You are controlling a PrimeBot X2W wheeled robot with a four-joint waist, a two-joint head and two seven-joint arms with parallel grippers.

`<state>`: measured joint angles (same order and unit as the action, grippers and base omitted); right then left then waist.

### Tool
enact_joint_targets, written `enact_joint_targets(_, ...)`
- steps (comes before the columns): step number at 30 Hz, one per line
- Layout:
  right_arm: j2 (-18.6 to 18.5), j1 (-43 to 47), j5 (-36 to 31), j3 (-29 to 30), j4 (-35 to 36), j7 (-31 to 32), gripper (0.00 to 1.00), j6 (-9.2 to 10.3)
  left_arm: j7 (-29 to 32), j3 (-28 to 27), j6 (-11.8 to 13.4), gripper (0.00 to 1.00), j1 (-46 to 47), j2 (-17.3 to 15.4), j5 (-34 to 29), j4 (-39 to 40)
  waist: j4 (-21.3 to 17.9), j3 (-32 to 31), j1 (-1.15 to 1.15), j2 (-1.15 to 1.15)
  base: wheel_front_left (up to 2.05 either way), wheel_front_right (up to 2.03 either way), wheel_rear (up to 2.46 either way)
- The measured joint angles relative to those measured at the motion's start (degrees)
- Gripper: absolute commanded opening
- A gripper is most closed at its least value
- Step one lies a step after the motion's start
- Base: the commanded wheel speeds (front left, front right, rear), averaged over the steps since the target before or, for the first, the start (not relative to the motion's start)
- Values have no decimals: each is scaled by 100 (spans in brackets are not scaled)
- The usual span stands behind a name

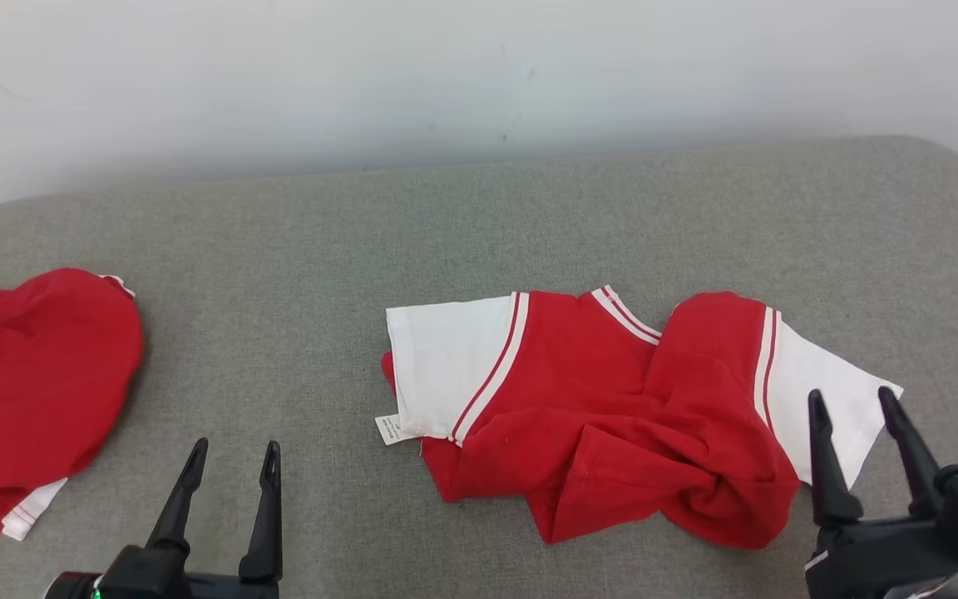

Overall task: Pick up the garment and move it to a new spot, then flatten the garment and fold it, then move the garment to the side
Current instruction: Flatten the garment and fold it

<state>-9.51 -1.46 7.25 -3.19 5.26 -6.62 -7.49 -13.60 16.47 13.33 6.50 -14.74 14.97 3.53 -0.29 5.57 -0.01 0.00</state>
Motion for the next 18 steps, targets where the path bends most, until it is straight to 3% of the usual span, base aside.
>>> enact_joint_targets(9,118,576,-118,-369,478,318,100,0,53,-3,38,100,-189,-53,57,-40,60,-258,0,0,0,0,0)
enact_joint_targets(18,224,734,-115,-386,666,412,100,0,120,-10,92,100,-240,-99,74,-29,75,-312,0,0,0,0,0)
